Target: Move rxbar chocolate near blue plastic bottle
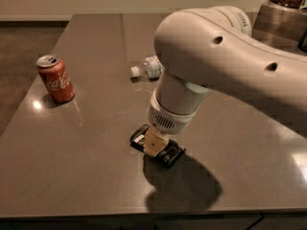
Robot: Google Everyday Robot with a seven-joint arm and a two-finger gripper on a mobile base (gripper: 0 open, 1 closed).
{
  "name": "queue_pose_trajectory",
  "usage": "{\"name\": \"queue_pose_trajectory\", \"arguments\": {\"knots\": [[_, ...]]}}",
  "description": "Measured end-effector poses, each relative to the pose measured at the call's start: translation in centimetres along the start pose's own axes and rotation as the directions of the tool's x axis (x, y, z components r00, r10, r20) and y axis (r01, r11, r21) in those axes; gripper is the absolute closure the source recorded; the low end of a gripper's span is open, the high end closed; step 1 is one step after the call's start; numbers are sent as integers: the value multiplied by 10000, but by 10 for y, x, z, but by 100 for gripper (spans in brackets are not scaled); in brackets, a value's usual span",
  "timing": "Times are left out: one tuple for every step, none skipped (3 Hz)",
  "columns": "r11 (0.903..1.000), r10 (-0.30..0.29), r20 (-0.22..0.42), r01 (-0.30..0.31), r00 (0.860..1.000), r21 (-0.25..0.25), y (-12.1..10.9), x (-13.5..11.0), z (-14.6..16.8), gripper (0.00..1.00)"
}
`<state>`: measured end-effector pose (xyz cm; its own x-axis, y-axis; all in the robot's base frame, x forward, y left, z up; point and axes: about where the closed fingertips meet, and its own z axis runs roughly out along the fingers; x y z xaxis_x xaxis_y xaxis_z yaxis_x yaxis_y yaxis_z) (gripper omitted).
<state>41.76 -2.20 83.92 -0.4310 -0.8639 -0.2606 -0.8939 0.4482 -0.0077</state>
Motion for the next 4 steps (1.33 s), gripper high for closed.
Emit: {"name": "queue_pose_trajectory", "arguments": {"knots": [[9997,87,61,-88,9999,228,-13,-5,-9,84],[9977,256,128,-264,9996,629,-42,-13,-24,100],[9923,406,123,-418,9991,1169,-84,-24,-43,100],[9843,425,18,-421,9991,1713,-124,-36,-56,100]]}}
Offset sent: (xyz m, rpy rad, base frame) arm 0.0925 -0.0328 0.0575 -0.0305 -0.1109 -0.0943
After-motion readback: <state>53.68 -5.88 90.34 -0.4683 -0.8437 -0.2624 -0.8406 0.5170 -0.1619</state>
